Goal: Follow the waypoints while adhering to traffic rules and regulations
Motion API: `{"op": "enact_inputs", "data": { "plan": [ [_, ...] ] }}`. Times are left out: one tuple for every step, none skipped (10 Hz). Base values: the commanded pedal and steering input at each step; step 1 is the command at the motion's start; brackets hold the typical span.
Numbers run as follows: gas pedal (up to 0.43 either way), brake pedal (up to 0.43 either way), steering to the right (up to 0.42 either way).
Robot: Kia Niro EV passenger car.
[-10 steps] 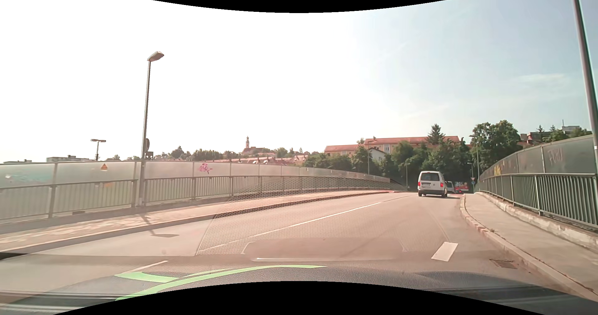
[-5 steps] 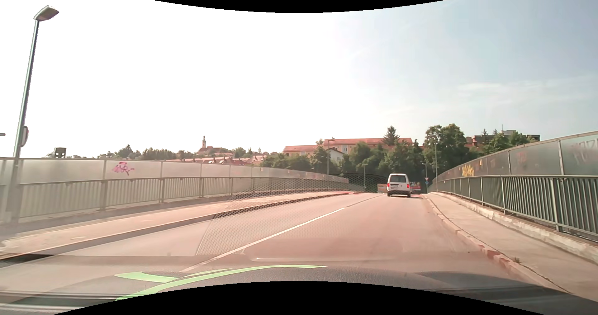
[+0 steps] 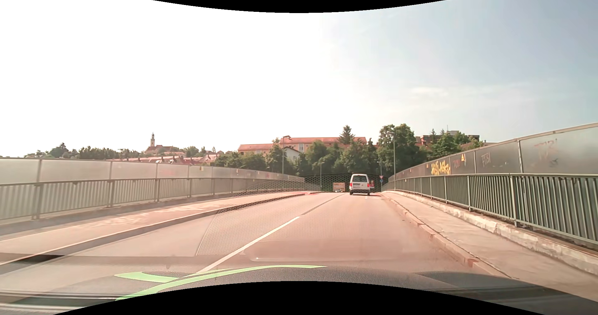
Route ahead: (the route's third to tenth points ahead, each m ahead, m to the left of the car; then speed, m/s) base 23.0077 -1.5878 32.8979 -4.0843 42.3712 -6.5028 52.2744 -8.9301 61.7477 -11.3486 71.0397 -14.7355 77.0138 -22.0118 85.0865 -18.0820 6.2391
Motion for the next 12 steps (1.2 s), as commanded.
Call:
{"op": "enact_inputs", "data": {
  "plan": [
    [0.339, 0.0, 0.206],
    [0.331, 0.0, 0.19],
    [0.299, 0.0, 0.17],
    [0.287, 0.0, 0.154],
    [0.287, 0.0, 0.136],
    [0.287, 0.0, 0.118],
    [0.287, 0.0, 0.098],
    [0.287, 0.0, 0.085],
    [0.287, 0.0, 0.066],
    [0.268, 0.0, 0.049],
    [0.26, 0.0, 0.037],
    [0.26, 0.0, 0.021]
  ]
}}
